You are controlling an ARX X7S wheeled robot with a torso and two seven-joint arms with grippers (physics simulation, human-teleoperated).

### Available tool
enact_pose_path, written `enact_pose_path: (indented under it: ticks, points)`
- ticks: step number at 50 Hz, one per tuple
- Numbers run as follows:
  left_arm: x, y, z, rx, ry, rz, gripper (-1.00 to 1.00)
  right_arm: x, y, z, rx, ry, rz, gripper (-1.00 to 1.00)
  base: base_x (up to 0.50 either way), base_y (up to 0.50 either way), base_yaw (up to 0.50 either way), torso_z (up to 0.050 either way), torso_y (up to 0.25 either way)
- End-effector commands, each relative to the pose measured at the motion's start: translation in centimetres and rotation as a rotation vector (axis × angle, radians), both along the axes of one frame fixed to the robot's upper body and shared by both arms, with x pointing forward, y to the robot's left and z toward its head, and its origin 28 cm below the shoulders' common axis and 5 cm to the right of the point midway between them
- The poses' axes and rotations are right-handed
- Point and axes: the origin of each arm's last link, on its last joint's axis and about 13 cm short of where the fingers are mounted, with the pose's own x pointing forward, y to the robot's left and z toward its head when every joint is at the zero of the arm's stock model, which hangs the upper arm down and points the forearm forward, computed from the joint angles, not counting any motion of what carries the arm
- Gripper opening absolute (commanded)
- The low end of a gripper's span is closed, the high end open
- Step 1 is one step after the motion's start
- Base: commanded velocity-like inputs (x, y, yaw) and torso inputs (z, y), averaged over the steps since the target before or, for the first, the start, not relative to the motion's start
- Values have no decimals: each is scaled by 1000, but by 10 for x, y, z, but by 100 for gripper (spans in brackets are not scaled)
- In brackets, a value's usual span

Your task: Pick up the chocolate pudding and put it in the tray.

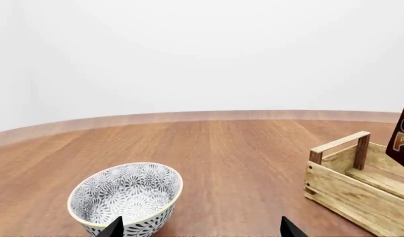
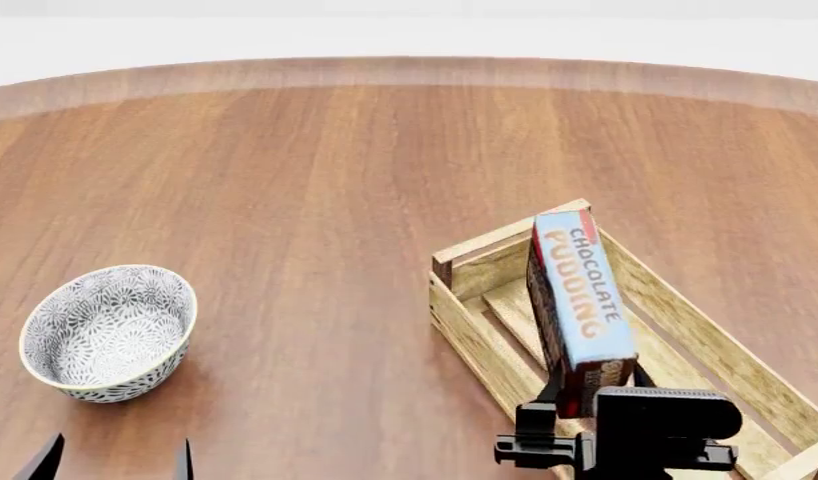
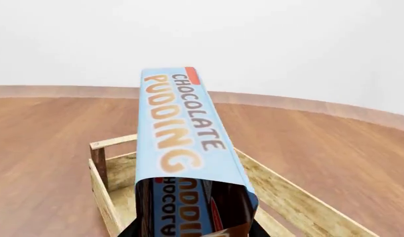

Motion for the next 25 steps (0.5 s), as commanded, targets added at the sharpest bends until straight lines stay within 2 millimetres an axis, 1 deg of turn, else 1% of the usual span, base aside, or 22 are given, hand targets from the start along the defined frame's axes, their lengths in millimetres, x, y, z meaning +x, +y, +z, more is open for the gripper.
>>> enact_pose_path:
  ticks: [1,13,25]
  points:
    - [0,0,-2,-3,4,0,100,12,-9,-1,-42,15,-60,-100,0,0,0,0,0]
    - [1,1,-1,-5,3,4,100,21,-19,-6,-53,40,-125,-100,0,0,0,0,0]
    - [2,1,-3,-2,6,3,100,16,-29,-11,-62,63,-191,-100,0,0,0,0,1]
